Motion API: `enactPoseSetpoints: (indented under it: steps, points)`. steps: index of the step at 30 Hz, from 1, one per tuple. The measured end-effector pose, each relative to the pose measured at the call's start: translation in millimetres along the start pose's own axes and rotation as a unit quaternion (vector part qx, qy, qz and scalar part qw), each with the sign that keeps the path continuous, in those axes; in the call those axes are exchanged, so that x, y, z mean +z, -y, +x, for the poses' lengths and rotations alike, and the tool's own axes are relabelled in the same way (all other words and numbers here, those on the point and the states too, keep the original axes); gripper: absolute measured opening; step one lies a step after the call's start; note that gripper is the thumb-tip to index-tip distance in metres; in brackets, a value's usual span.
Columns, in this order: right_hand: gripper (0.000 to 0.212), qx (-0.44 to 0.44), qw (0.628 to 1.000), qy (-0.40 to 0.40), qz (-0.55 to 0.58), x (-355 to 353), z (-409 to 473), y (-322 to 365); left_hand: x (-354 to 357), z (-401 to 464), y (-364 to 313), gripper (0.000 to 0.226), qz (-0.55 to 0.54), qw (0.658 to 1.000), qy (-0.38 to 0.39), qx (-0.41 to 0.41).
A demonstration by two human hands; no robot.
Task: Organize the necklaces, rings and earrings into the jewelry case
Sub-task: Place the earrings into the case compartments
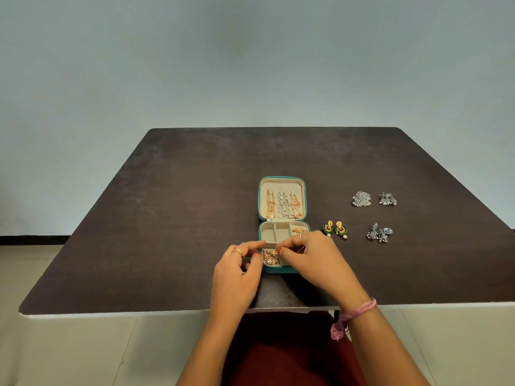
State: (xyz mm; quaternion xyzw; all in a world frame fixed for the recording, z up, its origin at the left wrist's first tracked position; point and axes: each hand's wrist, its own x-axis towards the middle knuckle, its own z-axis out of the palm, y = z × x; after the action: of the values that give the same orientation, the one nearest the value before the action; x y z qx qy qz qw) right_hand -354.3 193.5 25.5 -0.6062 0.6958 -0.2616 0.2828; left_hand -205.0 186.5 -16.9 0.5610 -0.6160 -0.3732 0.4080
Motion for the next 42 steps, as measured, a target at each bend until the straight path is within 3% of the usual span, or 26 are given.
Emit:
enactPoseSetpoints:
  steps: [10, 19, 23, 28, 33, 42]
  points:
    - [0.015, 0.011, 0.997, -0.039, 0.062, -17, 0, -17, -4, 11, -8, 0.013, -0.029, 0.998, -0.023, -0.043]
    - [0.014, 0.046, 0.989, -0.134, 0.043, -52, 9, -54, 22, 34, -53, 0.014, 0.014, 0.998, 0.027, 0.062]
    - [0.017, 0.076, 0.983, -0.167, -0.025, -67, 28, -71, 48, 53, -73, 0.018, 0.106, 0.984, 0.081, 0.117]
    - [0.018, 0.113, 0.982, -0.111, -0.102, -75, 48, -82, 88, 80, -88, 0.024, 0.241, 0.952, 0.145, 0.119]
    - [0.02, 0.091, 0.98, -0.061, -0.167, -77, 54, -76, 116, 96, -86, 0.03, 0.401, 0.889, 0.195, 0.102]
    - [0.018, 0.085, 0.978, -0.047, -0.183, -72, 54, -69, 128, 93, -87, 0.024, 0.449, 0.865, 0.188, 0.127]
